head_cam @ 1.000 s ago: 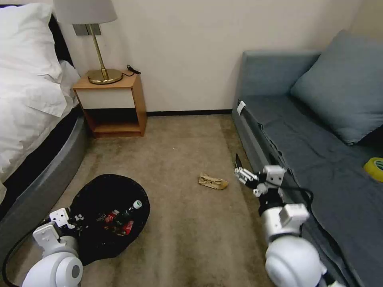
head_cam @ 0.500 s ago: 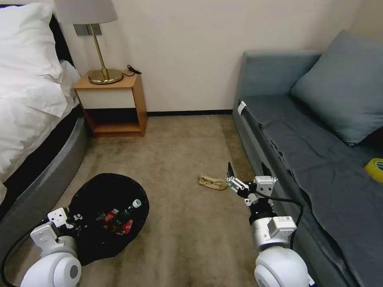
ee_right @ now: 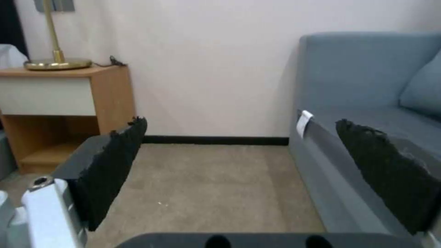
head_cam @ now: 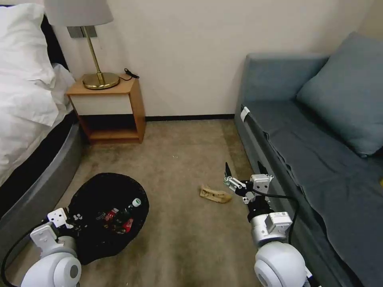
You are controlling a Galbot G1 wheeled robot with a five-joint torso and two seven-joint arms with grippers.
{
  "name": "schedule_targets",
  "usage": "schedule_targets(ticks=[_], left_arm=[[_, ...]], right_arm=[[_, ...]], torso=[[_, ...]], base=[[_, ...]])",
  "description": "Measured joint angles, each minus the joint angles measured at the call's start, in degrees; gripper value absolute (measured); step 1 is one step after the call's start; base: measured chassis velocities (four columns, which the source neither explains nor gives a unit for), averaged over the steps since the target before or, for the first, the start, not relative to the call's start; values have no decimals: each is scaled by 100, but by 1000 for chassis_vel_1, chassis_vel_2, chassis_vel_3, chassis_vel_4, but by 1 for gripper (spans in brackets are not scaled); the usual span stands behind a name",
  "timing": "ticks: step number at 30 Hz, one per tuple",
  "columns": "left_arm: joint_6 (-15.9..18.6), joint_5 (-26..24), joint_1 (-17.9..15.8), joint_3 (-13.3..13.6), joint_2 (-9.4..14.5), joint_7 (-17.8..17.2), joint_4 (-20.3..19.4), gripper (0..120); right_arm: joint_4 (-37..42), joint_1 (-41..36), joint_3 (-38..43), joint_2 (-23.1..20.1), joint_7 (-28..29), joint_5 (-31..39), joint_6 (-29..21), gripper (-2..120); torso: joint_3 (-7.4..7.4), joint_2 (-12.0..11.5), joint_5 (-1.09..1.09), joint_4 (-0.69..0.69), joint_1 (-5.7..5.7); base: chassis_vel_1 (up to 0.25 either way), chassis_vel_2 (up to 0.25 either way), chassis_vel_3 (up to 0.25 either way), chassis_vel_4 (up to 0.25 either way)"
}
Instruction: Pick up the trash bin, then pick up the garbage on the floor and place it into the trash bin.
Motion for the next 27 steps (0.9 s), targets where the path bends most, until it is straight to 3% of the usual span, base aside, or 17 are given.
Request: schedule_targets(ticks=[17,21,24,26,27], left_arm=[[-24,-11,4,-6,5,1,76,2],[-30,-13,-3,-6,3,2,103,2],[-36,-13,-5,-16,-9,4,130,2],[-36,-13,-5,-16,-9,4,130,2],[-39,-13,-7,-22,-19,5,146,2]], right_arm=[[-497,490,-250,-241,-121,26,56,100],[-1013,1154,-483,-509,-258,47,147,100],[-1898,2188,-982,-780,-347,223,155,100],[-1898,2188,-982,-780,-347,223,155,100],[-2399,2806,-1435,-925,-452,440,134,100]], torso=[[0,0,0,-1,0],[0,0,0,-1,0],[0,0,1,1,0],[0,0,1,1,0],[0,0,1,0,0]], base=[[-120,117,122,-120],[-9,12,13,-9],[0,0,0,0],[0,0,0,0],[0,0,0,0]])
